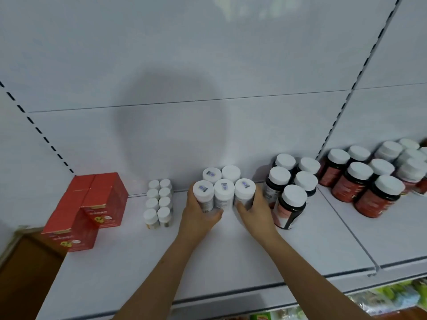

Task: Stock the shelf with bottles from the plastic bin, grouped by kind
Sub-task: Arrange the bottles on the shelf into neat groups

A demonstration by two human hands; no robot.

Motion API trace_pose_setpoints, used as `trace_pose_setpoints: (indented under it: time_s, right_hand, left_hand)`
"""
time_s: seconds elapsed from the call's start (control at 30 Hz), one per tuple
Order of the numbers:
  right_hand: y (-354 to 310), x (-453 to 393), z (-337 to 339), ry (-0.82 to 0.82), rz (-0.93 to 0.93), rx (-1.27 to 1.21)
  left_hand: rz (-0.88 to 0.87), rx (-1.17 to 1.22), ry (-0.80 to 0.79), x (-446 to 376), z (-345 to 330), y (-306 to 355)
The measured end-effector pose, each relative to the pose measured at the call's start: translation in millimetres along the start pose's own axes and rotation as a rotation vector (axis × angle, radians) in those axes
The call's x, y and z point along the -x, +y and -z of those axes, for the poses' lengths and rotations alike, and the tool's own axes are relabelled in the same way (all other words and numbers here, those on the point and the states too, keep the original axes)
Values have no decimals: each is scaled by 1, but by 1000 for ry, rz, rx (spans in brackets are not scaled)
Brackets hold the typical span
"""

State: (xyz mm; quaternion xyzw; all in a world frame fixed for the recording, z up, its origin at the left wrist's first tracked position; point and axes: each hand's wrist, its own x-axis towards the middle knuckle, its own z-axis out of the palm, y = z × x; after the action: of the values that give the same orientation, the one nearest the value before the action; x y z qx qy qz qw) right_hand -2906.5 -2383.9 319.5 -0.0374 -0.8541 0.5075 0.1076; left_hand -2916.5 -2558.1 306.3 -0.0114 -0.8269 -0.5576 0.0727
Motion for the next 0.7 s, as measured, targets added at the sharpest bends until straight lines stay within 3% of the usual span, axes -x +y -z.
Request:
trace_pose_setpoints:
  time_s: [0.33, 0.57, 0.7]
  right_hand:
    - [7, -14, -12, -165, -82, -249]
    - [13, -17, -13, -266, -209, -400]
    - [11, -12, -10, -282, -331, -512]
  left_hand:
    - [80, 2, 72, 19, 4, -3]
    - [102, -31, -211, 33, 4, -12]
    - [40, -162, -241, 24, 5, -3]
